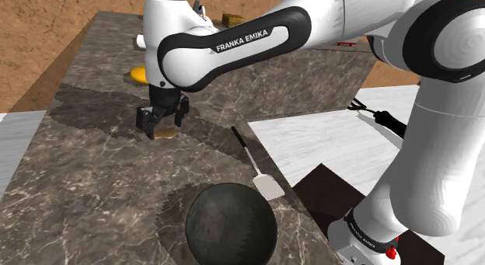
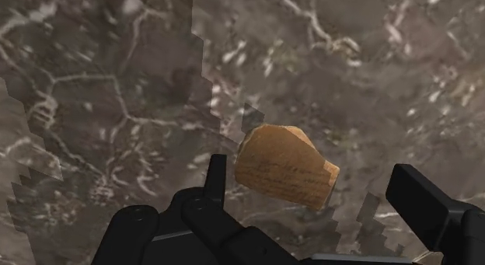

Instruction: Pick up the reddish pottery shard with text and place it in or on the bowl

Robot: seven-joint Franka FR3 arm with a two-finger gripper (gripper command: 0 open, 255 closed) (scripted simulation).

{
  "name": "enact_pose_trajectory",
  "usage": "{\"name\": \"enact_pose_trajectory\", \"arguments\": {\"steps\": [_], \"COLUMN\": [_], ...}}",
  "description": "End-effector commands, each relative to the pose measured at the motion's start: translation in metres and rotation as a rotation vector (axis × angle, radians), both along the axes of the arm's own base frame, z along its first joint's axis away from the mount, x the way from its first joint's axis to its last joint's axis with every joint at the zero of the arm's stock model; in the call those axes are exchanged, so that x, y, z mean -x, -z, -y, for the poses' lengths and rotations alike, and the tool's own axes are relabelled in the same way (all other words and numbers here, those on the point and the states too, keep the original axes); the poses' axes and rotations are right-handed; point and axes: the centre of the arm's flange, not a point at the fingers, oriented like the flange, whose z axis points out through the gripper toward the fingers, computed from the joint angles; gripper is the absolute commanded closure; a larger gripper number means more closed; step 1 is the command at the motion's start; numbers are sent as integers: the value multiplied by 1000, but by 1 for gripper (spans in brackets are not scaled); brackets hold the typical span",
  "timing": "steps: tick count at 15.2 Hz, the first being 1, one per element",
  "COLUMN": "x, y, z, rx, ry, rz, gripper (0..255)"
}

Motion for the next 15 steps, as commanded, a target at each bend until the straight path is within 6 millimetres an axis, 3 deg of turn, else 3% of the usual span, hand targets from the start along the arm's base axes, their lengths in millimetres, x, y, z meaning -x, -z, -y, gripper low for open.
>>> {"name": "enact_pose_trajectory", "arguments": {"steps": [1,8,9,15], "x": [-2,-2,-2,-2], "y": [9,9,9,9], "z": [0,0,0,0], "rx": [0,0,0,0], "ry": [0,0,0,0], "rz": [0,0,0,0], "gripper": [0,0,255,255]}}
